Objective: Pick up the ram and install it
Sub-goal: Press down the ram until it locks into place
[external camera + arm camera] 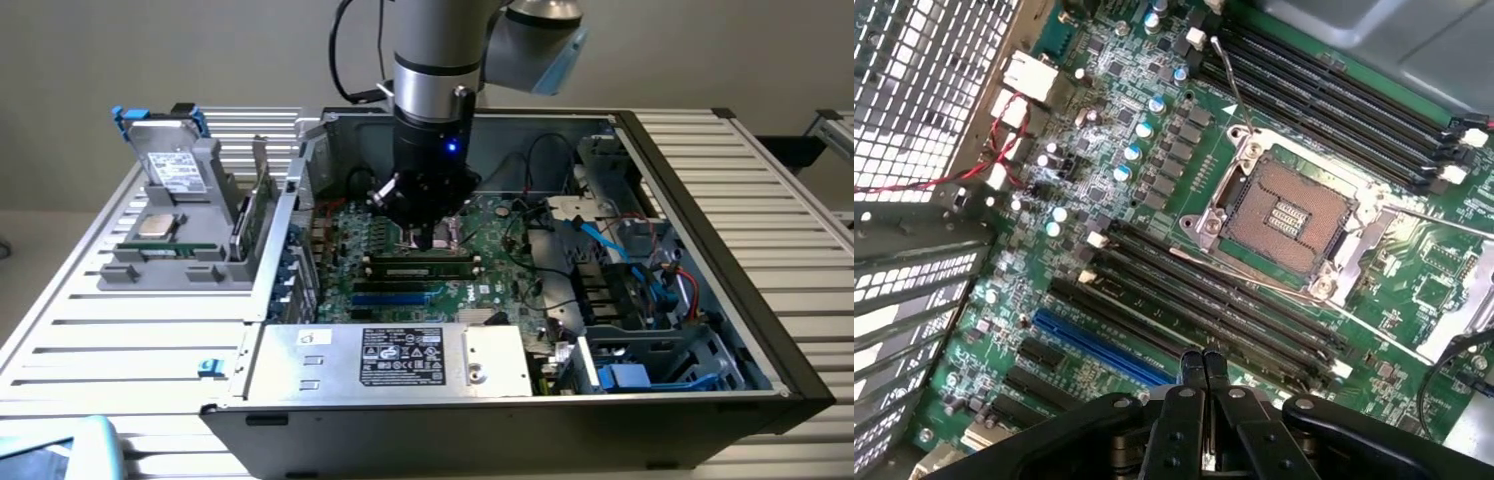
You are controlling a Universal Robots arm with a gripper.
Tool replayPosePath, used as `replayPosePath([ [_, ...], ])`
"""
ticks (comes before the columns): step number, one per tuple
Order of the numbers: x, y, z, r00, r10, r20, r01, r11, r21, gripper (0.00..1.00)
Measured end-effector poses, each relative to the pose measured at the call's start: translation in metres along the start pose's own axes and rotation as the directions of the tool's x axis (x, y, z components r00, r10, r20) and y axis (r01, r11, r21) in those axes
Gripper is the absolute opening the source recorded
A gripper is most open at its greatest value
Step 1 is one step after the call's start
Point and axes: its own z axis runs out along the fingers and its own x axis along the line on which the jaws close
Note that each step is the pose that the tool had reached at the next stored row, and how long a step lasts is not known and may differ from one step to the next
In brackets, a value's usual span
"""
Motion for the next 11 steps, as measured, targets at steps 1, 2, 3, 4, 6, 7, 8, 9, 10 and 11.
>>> replayPosePath([
  [1,0.0000,0.0000,0.0000,0.9999,0.014,-0.0003,-0.014,0.9999,-0.0007,0.11],
  [2,0.0000,0.0000,0.0000,0.9996,0.029,-0.0005,-0.029,0.9996,-0.0014,0.11],
  [3,0.0000,0.0000,0.0000,0.9991,0.043,-0.0008,-0.043,0.9991,-0.0020,0.11],
  [4,0.0000,0.0000,0.0000,0.9984,0.056,-0.0008,-0.056,0.9984,-0.0026,0.11],
  [6,0.0000,0.0000,0.0000,0.9964,0.085,-0.0010,-0.085,0.9964,-0.0037,0.11],
  [7,0.0000,0.0000,0.0000,0.9952,0.098,-0.0010,-0.098,0.9952,-0.0043,0.11],
  [8,0.0000,0.0000,0.0000,0.9937,0.112,-0.0011,-0.112,0.9937,-0.0048,0.11],
  [9,0.0000,0.0000,0.0000,0.9921,0.125,-0.0012,-0.125,0.9921,-0.0054,0.11],
  [10,0.0000,0.0000,0.0000,0.9902,0.139,-0.0013,-0.139,0.9902,-0.0060,0.11],
  [11,0.0000,0.0000,0.0000,0.9882,0.153,-0.0014,-0.153,0.9882,-0.0066,0.11],
])
